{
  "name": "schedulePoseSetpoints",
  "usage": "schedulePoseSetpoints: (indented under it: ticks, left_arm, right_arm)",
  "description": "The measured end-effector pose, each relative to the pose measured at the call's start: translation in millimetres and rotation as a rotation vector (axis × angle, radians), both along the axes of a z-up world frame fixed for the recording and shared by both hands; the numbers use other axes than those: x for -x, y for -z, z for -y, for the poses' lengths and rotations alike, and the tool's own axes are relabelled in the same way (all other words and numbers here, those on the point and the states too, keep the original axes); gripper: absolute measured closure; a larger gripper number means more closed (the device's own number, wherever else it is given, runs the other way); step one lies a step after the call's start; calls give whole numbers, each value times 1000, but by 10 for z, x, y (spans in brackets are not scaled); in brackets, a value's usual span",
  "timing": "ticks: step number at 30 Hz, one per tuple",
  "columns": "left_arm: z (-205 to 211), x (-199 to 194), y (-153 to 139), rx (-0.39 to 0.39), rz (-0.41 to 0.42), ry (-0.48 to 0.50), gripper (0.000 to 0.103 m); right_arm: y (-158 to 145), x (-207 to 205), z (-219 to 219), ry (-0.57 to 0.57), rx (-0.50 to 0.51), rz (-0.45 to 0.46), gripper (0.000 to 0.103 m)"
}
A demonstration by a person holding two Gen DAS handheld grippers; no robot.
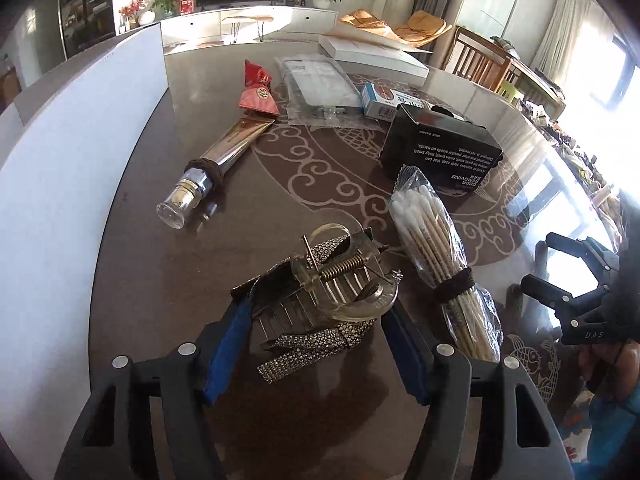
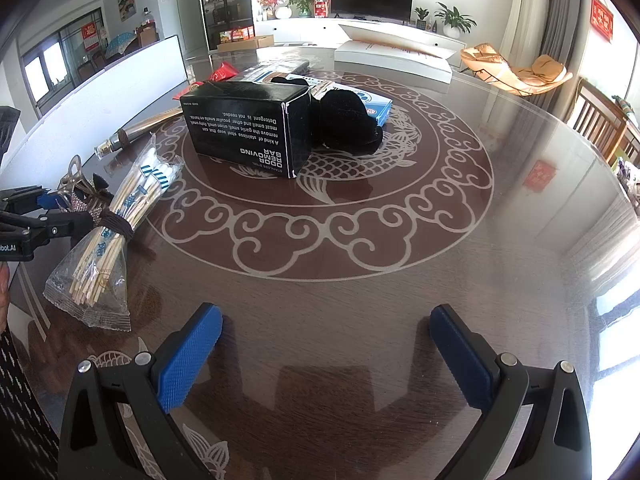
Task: Organize objects
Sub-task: 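Lift the hair clip with the left tool while the right tool grasps the cotton swab bag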
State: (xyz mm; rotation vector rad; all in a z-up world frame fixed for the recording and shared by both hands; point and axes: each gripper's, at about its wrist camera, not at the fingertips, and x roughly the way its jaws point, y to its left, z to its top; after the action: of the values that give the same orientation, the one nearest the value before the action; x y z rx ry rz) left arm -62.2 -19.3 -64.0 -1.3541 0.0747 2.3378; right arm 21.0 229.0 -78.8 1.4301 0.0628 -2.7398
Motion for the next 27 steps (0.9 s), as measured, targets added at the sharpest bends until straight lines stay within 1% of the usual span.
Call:
schedulePoseSetpoints:
  ticks: [1, 4, 6, 7, 8, 9, 10, 12, 14, 17, 19, 20, 21, 22, 23, 24, 25, 27]
  left_arm:
    - [15, -19, 0, -8, 1, -18, 38]
    - [-11, -75, 3, 63, -18, -63, 37]
    - [-5, -85, 7, 73, 7, -64, 36]
    - [-12, -96, 7, 80, 19, -48, 29]
    - [-13, -109, 15, 87, 37, -31, 19]
    - [-13, -123, 20, 94, 50, -14, 16]
    - [-8, -138, 7, 102, 50, -1, 16]
    - [-9, -183, -50, 127, 18, 24, 16]
    - [-43, -186, -79, 177, -30, 55, 16]
    - [-183, -98, -39, 270, -96, 118, 16]
    - [-261, -17, 25, 293, -115, 159, 14]
    - [-251, 5, 9, 254, -121, 170, 21]
    - [-225, 34, 5, 205, -102, 171, 33]
    - [-186, 53, -4, 172, -78, 149, 41]
    - [-151, 47, -26, 158, -76, 122, 47]
    - [-110, 30, -41, 147, -71, 98, 48]
    - [-81, -10, -53, 141, -74, 79, 48]
    - [-18, -85, -68, 153, -87, 36, 49]
  right_arm:
    - [1, 1, 1, 0, 0, 0, 0]
    - [1, 1, 1, 0, 0, 0, 0]
    - [1, 0, 0, 0, 0, 0, 0]
    - [1, 2, 0, 0, 0, 0, 0]
    - [2, 1, 0, 0, 0, 0, 0]
    - [2, 1, -1, 0, 0, 0, 0]
    - [1, 0, -1, 0, 0, 0, 0]
    - [1, 0, 0, 0, 0, 0, 0]
    - [2, 1, 2, 0, 0, 0, 0]
    - [2, 1, 2, 0, 0, 0, 0]
    - [2, 1, 3, 0, 0, 0, 0]
    - [2, 1, 3, 0, 0, 0, 0]
    - [3, 1, 3, -2, -1, 1, 0]
    - [2, 13, 2, -9, 1, 8, 0]
    - [-5, 46, 10, -24, 2, 32, 0]
    - [-26, 91, 33, -39, 29, 66, 0]
    - [-77, 130, 59, -50, 89, 88, 1]
    - [-218, 206, 185, -60, 225, 98, 9]
